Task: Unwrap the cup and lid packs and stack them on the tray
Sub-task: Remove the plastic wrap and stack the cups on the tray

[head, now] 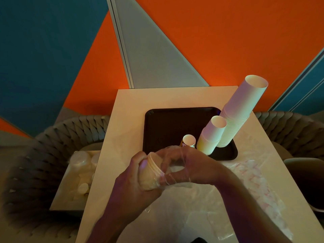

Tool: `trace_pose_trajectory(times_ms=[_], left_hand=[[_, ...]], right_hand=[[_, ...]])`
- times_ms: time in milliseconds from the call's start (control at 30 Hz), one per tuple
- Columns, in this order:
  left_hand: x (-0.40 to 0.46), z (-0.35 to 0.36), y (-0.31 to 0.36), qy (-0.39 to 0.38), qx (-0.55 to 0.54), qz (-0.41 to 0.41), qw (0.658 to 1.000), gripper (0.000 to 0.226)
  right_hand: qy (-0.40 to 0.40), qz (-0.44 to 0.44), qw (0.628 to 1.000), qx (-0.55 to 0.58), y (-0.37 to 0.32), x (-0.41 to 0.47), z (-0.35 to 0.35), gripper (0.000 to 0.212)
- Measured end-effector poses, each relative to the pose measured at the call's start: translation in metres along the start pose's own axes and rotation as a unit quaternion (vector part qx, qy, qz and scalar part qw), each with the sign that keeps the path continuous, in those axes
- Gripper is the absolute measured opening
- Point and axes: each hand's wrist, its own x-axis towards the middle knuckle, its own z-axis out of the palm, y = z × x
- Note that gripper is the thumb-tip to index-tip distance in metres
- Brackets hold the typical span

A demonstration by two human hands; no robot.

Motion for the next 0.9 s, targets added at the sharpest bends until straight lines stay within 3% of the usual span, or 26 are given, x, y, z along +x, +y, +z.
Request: trace_pose_trajectory(times_ms=[467,667,900], left_hand=[[0.001,-0.003,-0.007,0.004,0.025,0.013,1.0,0.082],[-0.002,-0.005,-0.013,0.054,0.034,-0.003,0.998,0.095],[-0.001,-0.009,-0.005,0.057,0.016,-0.035,0.998,0.086]], right_hand=[[0.094,-0.048,0.992,0.075,0.0,-0.006,-0.003,0.02],[0.126,0.007,0.981,0.15,0.007,-0.018,-0.021,0.06],[0.096,0.054,0.993,-0.043,0.001,-0.026,-0.022,0.061]])
